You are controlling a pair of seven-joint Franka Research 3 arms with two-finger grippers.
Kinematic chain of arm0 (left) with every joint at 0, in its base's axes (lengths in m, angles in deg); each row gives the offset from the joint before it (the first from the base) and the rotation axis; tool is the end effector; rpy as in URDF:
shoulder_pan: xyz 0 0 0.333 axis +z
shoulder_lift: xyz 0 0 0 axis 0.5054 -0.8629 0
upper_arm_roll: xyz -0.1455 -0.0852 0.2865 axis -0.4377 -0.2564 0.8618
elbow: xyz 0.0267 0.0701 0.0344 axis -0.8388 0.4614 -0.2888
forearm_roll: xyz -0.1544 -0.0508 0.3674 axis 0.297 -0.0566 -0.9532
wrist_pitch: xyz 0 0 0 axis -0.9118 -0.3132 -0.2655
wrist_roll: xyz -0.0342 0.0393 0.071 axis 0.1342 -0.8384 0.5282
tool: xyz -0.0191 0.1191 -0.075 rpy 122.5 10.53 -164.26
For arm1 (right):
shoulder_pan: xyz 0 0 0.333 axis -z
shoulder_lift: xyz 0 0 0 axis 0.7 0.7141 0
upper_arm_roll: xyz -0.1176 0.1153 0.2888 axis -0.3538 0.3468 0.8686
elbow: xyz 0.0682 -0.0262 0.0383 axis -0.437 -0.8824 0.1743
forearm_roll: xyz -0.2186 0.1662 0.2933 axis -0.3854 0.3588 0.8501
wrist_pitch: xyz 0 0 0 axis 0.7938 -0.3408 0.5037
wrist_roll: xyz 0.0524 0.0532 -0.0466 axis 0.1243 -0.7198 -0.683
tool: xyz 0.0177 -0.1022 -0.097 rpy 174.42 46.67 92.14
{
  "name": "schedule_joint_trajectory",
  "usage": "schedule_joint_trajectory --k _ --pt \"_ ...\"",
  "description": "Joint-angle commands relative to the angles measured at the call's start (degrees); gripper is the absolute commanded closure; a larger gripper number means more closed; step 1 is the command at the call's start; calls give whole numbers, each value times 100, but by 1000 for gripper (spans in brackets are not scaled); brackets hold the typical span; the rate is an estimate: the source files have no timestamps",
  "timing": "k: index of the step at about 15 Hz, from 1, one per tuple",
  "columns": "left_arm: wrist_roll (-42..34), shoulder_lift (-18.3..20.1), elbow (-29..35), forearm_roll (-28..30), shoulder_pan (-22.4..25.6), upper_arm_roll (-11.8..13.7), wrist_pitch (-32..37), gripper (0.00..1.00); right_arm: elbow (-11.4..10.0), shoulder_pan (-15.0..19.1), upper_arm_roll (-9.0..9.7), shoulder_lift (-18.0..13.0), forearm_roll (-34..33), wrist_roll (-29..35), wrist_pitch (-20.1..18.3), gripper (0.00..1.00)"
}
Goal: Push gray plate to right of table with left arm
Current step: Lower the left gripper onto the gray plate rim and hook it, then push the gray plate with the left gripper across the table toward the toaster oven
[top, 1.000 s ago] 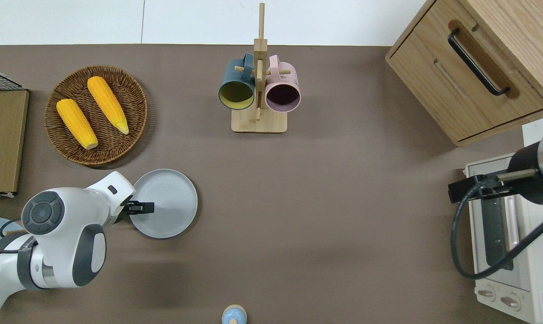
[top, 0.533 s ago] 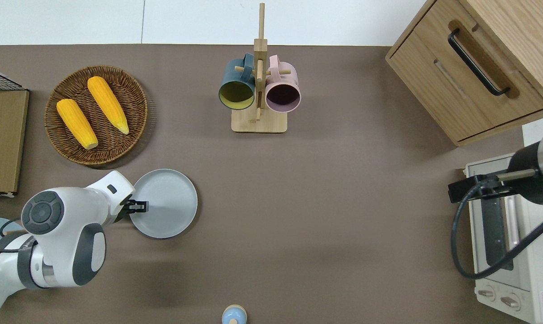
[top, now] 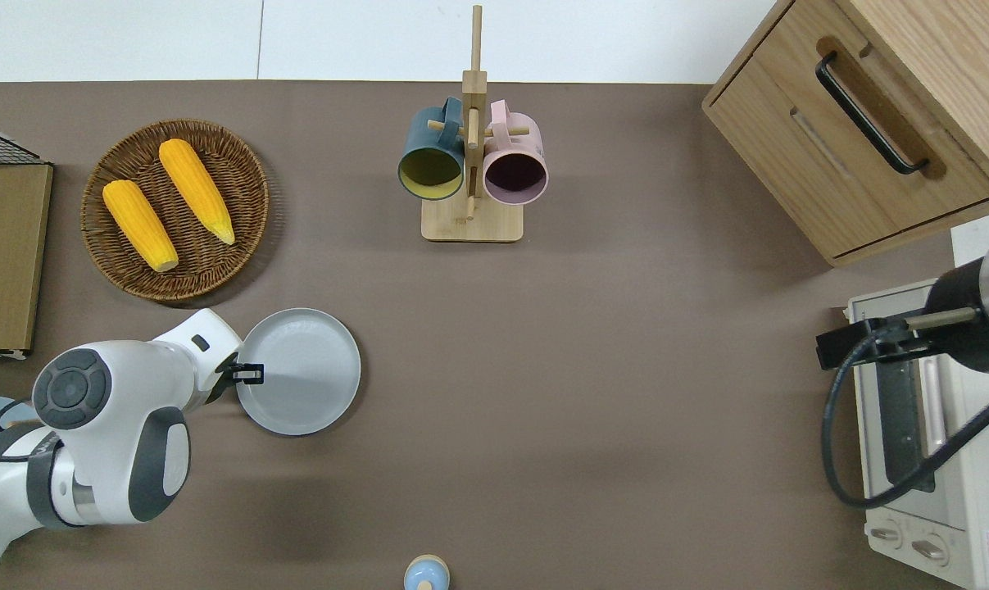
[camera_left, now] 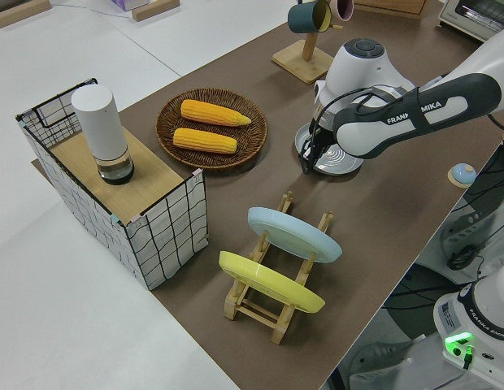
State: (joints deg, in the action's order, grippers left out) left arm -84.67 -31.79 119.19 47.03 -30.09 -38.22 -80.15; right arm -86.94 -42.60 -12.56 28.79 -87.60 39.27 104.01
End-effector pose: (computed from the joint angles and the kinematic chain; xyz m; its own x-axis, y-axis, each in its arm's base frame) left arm 0.5003 -0.0287 0.2755 0.9957 -0.0469 0.0803 -0.0481 -0.9987 0.0142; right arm 0.5253 0.0579 0.6389 0.9876 0.0911 -0.1279 0.0923 -0.9957 0.0039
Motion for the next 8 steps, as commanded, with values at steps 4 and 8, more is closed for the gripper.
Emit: schedule_joint_trajectory --k 4,8 --pt "63 -89 71 18 -79 35 -122 1000 53 107 92 -14 25 66 -89 17" --pt "484 -115 36 18 -316 27 -122 1000 53 115 92 -14 25 66 -89 17"
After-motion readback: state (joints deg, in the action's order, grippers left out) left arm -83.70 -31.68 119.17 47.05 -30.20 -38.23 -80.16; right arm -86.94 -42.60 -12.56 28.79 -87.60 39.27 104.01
